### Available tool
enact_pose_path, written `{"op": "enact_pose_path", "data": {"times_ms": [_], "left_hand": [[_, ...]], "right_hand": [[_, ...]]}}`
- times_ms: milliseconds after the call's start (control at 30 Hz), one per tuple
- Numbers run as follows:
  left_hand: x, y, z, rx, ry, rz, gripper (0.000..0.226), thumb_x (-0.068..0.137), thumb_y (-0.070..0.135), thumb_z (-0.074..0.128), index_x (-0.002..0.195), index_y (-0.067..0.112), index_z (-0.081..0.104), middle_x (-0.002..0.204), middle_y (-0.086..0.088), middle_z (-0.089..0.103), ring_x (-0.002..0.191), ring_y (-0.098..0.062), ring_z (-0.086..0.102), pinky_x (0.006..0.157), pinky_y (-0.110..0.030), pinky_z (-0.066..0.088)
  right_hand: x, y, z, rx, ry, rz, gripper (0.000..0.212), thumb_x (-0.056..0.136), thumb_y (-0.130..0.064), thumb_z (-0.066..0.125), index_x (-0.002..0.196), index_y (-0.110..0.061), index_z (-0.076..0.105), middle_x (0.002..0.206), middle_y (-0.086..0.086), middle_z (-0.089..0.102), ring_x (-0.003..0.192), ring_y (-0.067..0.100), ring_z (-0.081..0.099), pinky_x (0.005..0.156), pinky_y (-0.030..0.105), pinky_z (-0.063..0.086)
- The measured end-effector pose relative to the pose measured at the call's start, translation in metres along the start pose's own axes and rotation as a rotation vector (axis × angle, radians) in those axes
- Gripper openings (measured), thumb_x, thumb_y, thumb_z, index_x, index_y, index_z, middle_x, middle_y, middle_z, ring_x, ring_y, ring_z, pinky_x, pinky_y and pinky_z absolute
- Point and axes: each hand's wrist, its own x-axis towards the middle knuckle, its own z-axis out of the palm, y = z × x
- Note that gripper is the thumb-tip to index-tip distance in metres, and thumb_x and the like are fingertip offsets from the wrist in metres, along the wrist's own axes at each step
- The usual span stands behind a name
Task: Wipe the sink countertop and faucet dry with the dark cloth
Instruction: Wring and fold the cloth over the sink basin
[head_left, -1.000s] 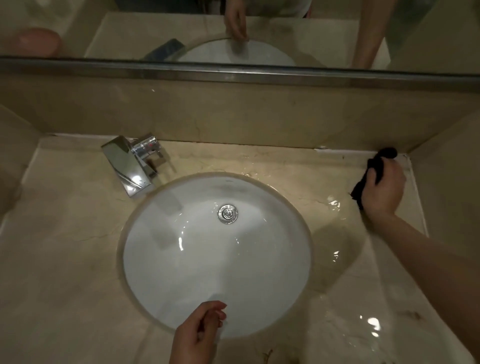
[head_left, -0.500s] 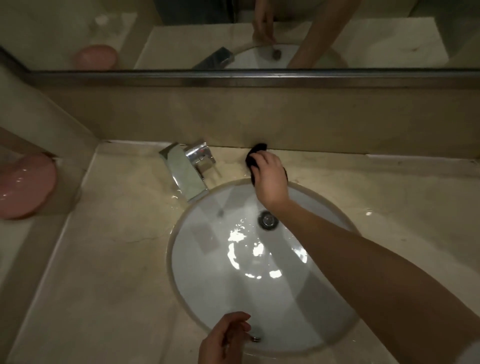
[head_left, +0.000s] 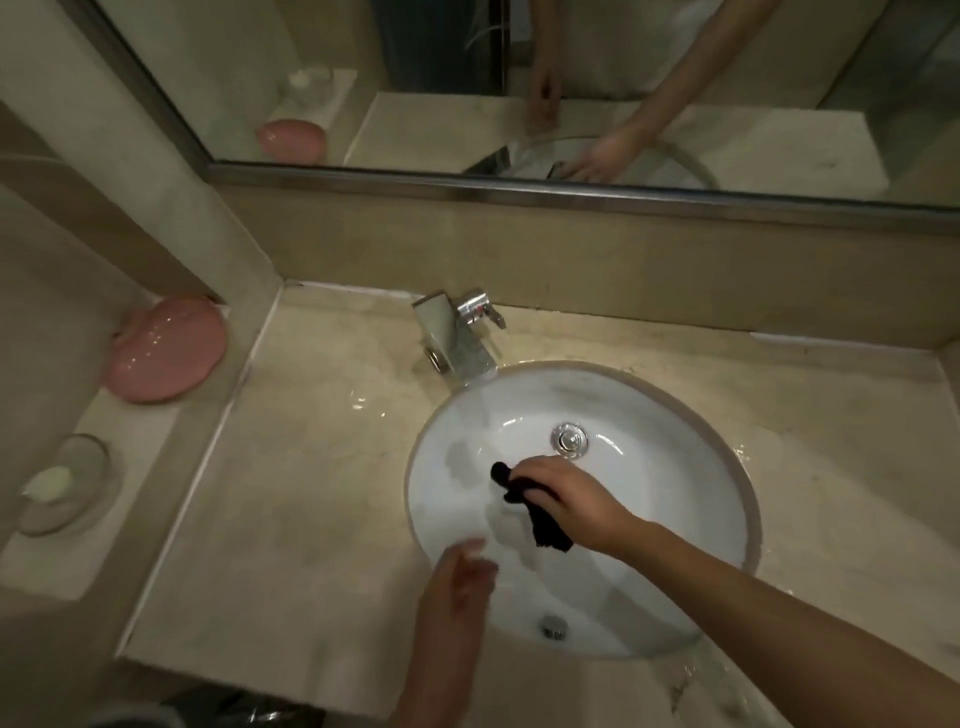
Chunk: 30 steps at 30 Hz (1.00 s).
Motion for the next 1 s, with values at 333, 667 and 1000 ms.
{"op": "enact_pose_path", "data": {"times_ms": [333,667,1000], "left_hand": [[0.014,0.063,0.035,0.113,-0.476,0.08,0.044,0.082,0.027,0.077,0.122,0.034,0.06,0.108,0.009,0.072,0.099,-0.003,0.069,0.088,-0.022,0.054],[0.009,0.098,0.035,0.24,-0.681,0.024,0.019,0.086,0.022,0.044,0.092,0.016,0.061,0.075,-0.003,0.062,0.067,-0.022,0.06,0.065,-0.037,0.051],[-0.002,0.096,0.048,-0.048,-0.659,-0.085,0.049,0.083,0.044,0.078,0.126,0.028,0.058,0.117,0.006,0.07,0.103,-0.008,0.069,0.089,-0.038,0.059]], "right_hand": [[-0.077,-0.075,-0.014,0.93,0.414,0.43,0.027,0.096,-0.013,0.064,0.122,-0.017,0.061,0.116,-0.003,0.071,0.114,0.016,0.066,0.095,0.029,0.05],[-0.116,-0.057,-0.044,-0.403,0.16,-0.071,0.064,0.095,-0.035,0.062,0.152,-0.033,0.034,0.154,-0.012,0.034,0.141,0.007,0.034,0.113,0.022,0.029],[-0.098,-0.081,-0.033,0.248,0.566,0.467,0.022,0.09,-0.028,0.068,0.112,-0.03,0.066,0.09,-0.016,0.071,0.083,-0.002,0.066,0.073,0.027,0.053]]}}
